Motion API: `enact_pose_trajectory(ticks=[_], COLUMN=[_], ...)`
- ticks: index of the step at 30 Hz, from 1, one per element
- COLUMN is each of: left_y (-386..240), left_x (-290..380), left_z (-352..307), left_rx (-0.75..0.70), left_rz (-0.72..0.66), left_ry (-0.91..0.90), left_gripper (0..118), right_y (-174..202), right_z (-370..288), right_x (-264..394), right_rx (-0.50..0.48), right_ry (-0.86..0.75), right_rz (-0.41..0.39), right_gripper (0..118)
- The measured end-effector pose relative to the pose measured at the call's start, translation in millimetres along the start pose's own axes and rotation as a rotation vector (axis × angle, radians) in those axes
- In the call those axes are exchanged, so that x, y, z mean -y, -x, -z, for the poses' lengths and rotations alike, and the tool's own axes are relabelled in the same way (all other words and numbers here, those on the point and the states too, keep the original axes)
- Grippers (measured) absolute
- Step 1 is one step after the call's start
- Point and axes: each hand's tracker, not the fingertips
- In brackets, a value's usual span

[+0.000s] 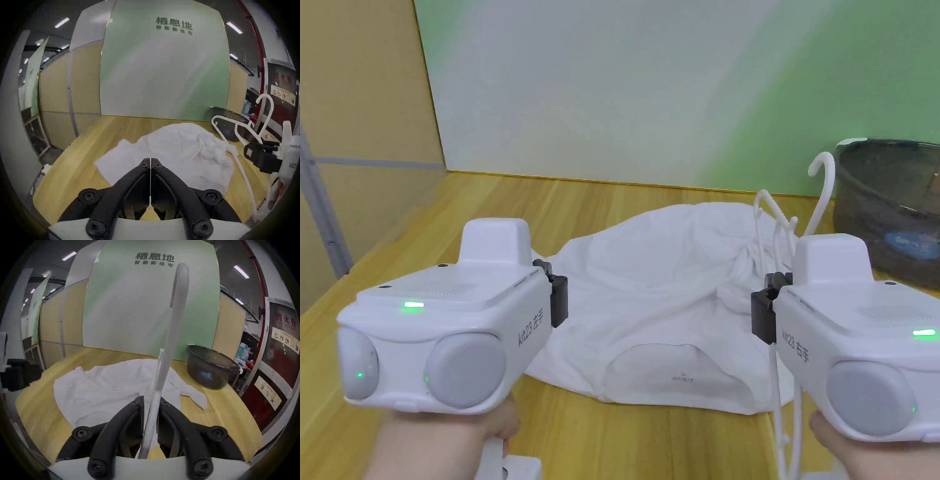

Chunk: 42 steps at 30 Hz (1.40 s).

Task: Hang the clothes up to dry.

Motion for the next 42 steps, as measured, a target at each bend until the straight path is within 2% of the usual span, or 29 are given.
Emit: enact_pose_trajectory(ticks=[2,3,5,7,10,14,26,29,31,33,34,36,37,42], left_y=[-5,-7,-14,-17,-27,-36,-47,-46,-44,-41,-42,-41,-41,-43], left_x=[2,4,13,22,37,53,68,79,83,81,80,80,80,82], left_z=[4,7,17,29,47,60,76,87,85,87,89,91,91,89], left_rx=[0.010,0.017,0.040,0.093,0.134,0.083,0.109,0.064,0.046,0.031,0.017,0.049,0.042,0.064], left_rz=[0.037,0.057,0.079,0.052,0.040,0.150,0.134,0.156,0.142,0.103,0.120,0.102,0.105,0.128], left_ry=[0.017,0.035,0.096,0.163,0.250,0.277,0.356,0.389,0.331,0.344,0.338,0.340,0.340,0.340], left_gripper=[0,7,35,41,41,41,41,41,41,40,35,11,6,3], right_y=[-1,-1,-4,-8,-13,-21,-36,-41,-43,-42,-41,-42,-41,-40], right_z=[-5,-7,-9,-7,-2,4,14,18,19,19,19,18,16,7], right_x=[-4,-4,-3,-2,2,8,13,15,16,16,16,15,14,16], right_rx=[-0.007,-0.008,-0.015,-0.017,-0.011,-0.018,-0.018,-0.017,-0.015,0.008,0.015,0.010,0.003,-0.030], right_ry=[-0.001,-0.008,-0.020,-0.015,0.005,0.033,0.074,0.077,0.077,0.074,0.073,0.068,0.066,0.048], right_rz=[0.005,0.008,0.008,0.016,0.014,0.021,0.033,0.038,0.033,0.017,0.011,0.017,0.022,0.003], right_gripper=[13,13,13,13,13,13,13,13,13,13,13,13,13,13])
